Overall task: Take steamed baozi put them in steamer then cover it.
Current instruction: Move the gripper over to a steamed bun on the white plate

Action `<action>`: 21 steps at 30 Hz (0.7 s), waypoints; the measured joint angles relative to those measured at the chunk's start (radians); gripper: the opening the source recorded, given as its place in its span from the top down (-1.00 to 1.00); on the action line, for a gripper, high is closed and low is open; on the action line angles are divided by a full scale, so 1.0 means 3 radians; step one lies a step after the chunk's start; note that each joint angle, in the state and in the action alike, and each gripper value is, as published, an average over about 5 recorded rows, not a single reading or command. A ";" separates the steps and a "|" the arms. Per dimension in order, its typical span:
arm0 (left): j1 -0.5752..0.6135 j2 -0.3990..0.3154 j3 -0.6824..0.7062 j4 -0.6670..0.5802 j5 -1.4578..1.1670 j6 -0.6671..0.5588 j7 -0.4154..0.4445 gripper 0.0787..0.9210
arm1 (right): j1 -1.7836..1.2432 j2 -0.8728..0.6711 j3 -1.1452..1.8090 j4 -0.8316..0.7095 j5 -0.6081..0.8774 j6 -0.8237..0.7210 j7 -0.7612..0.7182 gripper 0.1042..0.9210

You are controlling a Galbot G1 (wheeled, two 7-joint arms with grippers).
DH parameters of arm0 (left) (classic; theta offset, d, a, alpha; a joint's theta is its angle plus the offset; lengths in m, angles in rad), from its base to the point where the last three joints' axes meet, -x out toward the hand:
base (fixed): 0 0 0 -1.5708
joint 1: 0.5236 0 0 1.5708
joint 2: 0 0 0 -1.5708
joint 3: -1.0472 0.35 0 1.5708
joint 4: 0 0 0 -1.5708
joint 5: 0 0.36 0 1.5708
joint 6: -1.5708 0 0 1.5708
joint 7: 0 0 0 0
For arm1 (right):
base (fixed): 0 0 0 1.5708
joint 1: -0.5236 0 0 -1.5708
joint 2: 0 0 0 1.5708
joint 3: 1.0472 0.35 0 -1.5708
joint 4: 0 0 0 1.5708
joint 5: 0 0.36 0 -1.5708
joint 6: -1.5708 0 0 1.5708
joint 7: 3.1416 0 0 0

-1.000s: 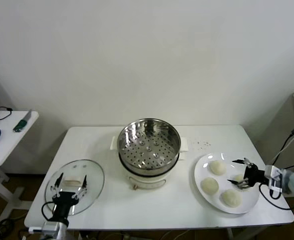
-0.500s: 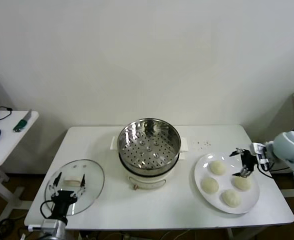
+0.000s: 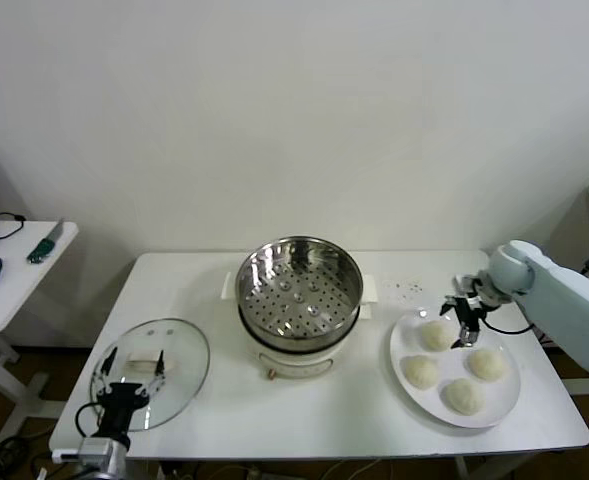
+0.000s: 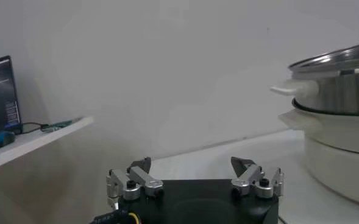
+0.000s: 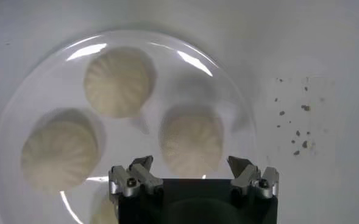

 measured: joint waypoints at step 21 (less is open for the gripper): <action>-0.0026 0.0046 -0.0022 0.0066 -0.0012 0.0006 -0.0010 -0.77 | 0.0209 0.0447 -0.0411 -0.0497 -0.0138 0.0112 -0.0105 -0.58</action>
